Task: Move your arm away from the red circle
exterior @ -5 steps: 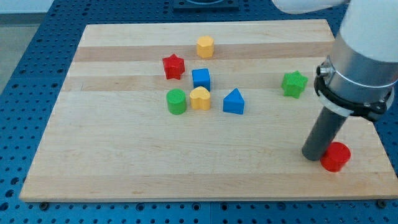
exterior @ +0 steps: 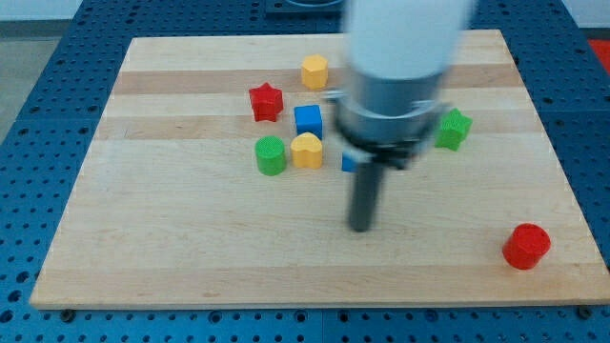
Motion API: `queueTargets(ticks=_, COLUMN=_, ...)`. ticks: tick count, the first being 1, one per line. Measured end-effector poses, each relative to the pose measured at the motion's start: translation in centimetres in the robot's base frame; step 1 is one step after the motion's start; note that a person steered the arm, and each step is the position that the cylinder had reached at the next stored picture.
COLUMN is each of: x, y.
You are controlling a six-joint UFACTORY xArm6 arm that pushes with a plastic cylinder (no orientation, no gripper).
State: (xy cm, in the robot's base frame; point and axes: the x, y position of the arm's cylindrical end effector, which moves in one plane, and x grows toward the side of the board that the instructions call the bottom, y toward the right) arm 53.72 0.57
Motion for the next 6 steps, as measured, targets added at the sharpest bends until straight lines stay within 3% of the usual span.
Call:
queueTargets(ticks=1, x=-2.1, y=-13.2)
queueTargets(ticks=2, x=-6.2, y=-20.1)
queueTargets(ticks=3, x=-10.3, y=-17.2)
queueTargets(ticks=6, x=-12.7, y=-8.1)
